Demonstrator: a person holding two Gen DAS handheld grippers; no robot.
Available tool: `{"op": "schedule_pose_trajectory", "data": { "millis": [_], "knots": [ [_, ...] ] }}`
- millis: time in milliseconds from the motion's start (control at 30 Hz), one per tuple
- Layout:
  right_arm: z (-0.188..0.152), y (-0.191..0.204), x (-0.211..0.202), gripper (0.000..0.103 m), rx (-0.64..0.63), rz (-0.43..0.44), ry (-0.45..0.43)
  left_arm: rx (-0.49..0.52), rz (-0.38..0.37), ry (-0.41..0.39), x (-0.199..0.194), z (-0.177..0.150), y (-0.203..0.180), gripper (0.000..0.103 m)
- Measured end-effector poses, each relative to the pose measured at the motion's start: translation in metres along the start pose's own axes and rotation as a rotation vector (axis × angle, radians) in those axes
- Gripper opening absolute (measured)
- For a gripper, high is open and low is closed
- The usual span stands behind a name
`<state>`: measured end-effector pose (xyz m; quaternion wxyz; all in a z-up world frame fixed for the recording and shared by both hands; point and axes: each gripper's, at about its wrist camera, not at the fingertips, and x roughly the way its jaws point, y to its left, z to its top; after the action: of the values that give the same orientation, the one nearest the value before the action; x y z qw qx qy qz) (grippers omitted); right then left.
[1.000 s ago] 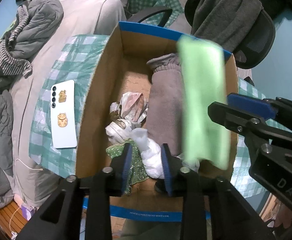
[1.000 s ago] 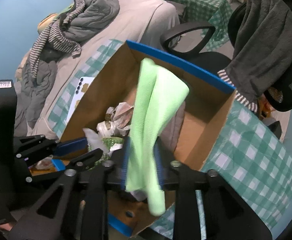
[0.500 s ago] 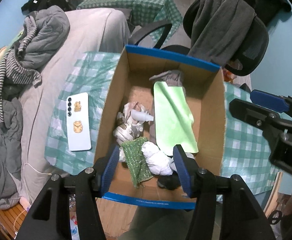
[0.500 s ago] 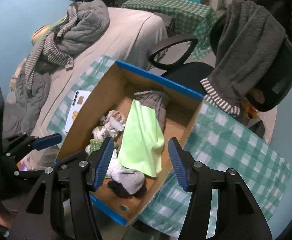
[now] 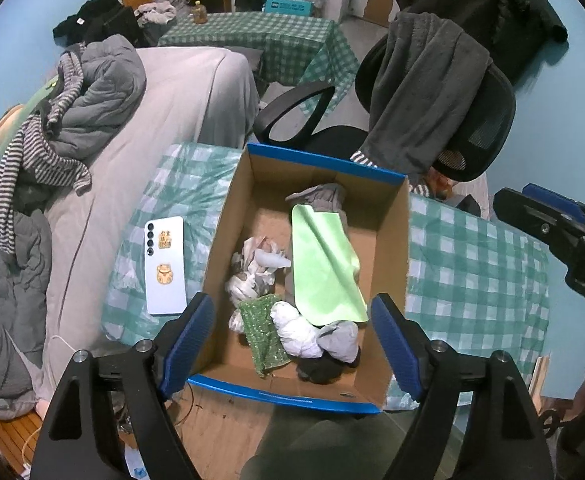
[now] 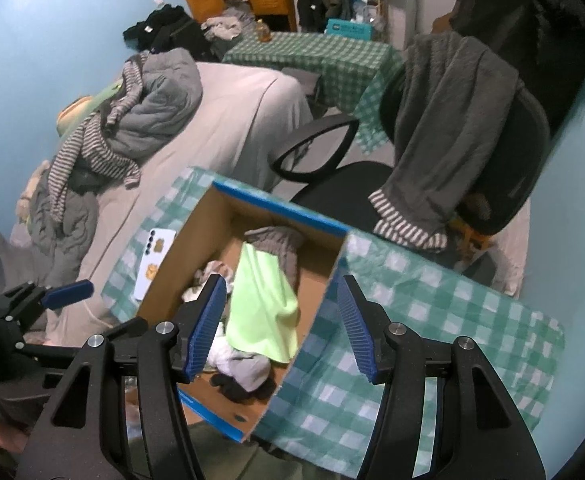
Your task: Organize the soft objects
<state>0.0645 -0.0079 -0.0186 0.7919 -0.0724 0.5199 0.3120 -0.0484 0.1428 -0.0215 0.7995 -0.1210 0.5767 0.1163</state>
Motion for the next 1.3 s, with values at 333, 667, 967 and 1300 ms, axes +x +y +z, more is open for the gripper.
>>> {"op": "schedule_pose_trajectory", "data": {
  "millis": [333, 667, 967, 1300],
  "knots": [
    [-0.004, -0.022, -0.025, 0.057, 0.030, -0.028, -0.031, 0.075, 0.037, -0.064, -0.022, -0.002, -0.029, 0.084],
    [-0.009, -0.040, -0.039, 0.057, 0.049, -0.021, -0.045, 0.049, 0.064, -0.093, -0.037, -0.005, -0.043, 0.084],
    [-0.015, -0.050, -0.046, 0.057, 0.041, -0.005, -0.041, 0.031, 0.110, -0.091, -0.041, -0.008, -0.056, 0.084],
    [-0.016, -0.052, -0.048, 0.057, 0.044, -0.003, -0.045, 0.037, 0.114, -0.081, -0.044, -0.012, -0.067, 0.084]
  ]
}}
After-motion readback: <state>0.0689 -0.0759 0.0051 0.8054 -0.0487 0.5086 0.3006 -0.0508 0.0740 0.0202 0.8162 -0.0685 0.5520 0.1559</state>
